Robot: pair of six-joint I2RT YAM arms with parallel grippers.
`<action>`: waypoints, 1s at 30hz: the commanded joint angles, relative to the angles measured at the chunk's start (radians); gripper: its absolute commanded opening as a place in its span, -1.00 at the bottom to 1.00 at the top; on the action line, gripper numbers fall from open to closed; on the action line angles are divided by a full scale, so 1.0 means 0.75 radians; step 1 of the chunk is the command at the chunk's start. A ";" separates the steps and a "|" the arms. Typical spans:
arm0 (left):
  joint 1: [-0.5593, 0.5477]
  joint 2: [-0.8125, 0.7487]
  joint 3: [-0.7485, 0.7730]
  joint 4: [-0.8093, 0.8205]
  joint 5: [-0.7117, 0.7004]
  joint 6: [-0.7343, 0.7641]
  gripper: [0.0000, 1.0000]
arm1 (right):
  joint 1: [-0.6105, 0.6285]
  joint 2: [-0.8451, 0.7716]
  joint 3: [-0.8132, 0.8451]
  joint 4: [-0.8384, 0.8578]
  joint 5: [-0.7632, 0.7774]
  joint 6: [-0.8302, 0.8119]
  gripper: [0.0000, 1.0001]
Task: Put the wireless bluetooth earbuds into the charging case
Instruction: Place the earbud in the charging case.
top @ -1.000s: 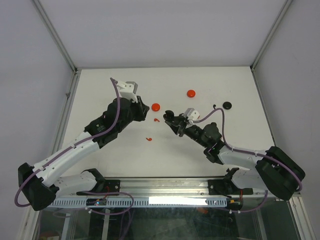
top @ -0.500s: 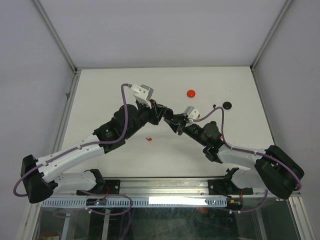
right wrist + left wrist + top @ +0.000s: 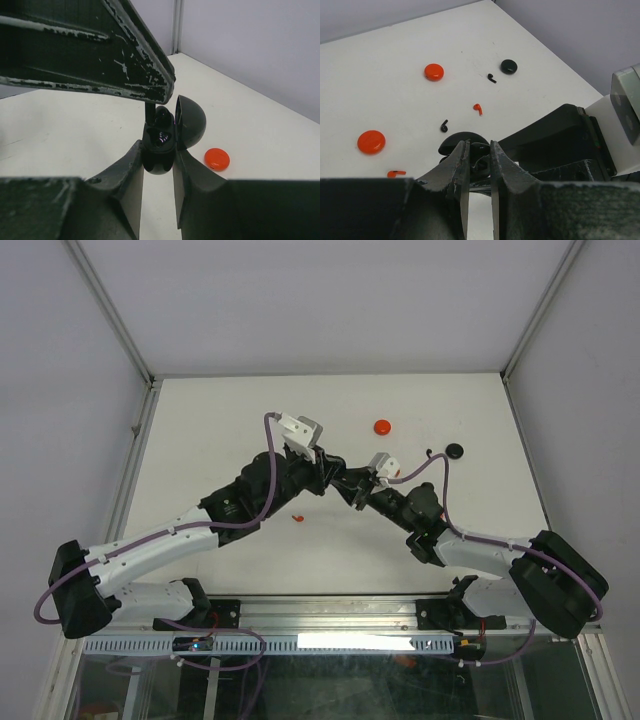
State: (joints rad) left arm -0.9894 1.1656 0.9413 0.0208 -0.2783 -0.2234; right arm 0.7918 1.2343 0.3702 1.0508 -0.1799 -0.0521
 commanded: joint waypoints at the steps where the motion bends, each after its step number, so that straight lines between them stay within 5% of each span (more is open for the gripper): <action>1: -0.024 0.014 0.004 0.097 0.007 0.051 -0.68 | 0.008 -0.037 0.040 0.098 -0.017 0.010 -1.00; 30: -0.075 0.063 0.002 0.043 -0.069 0.144 -0.60 | 0.007 -0.086 0.034 0.077 -0.014 0.027 -1.00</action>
State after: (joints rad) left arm -1.0294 1.2053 0.9390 0.0242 -0.3164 -0.1402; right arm 0.7918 1.2045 0.3702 1.0431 -0.1871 -0.0429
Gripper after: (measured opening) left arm 0.190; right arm 0.279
